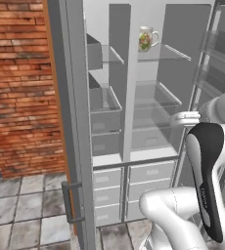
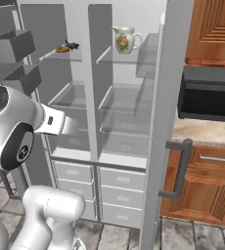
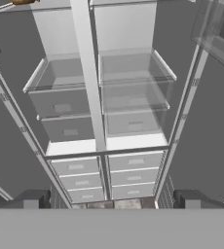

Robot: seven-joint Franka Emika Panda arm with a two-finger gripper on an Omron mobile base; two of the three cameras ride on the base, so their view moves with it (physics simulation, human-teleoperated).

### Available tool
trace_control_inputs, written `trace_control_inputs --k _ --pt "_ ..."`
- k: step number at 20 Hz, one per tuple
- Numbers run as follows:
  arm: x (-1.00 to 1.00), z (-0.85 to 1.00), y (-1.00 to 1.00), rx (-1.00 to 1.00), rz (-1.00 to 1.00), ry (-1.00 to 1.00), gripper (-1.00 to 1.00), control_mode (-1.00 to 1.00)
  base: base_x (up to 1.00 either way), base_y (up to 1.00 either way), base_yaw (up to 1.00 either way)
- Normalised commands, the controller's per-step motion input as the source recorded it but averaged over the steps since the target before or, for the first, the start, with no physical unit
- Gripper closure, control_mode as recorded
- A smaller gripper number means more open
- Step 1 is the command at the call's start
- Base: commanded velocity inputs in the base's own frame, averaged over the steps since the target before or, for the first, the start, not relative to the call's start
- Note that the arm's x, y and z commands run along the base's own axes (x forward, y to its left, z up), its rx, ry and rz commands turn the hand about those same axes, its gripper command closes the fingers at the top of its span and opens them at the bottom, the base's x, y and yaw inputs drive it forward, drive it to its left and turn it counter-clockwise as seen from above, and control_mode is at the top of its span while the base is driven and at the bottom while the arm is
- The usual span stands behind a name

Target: There's a fish in the fridge that needs to be moved to the freezer for freezing. Pick up the fish from the fridge, place it on any shelf in the freezer, and close the fridge and freezer doors when done.

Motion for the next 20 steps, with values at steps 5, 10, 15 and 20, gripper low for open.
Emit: trace_control_inputs --k 5,10,15,20 --pt "0.00 0.00 0.00 0.00 0.00 0.00 -1.00 1.00 -0.19 0.04 0.00" --pt "0.00 0.00 0.00 0.00 0.00 0.00 -1.00 1.00 -0.39 0.00 0.00" --pt "0.00 0.00 0.00 0.00 0.00 0.00 -1.00 1.00 -0.39 0.00 0.00" --pt "0.00 0.00 0.00 0.00 0.00 0.00 -1.00 1.00 -0.29 0.00 0.00"
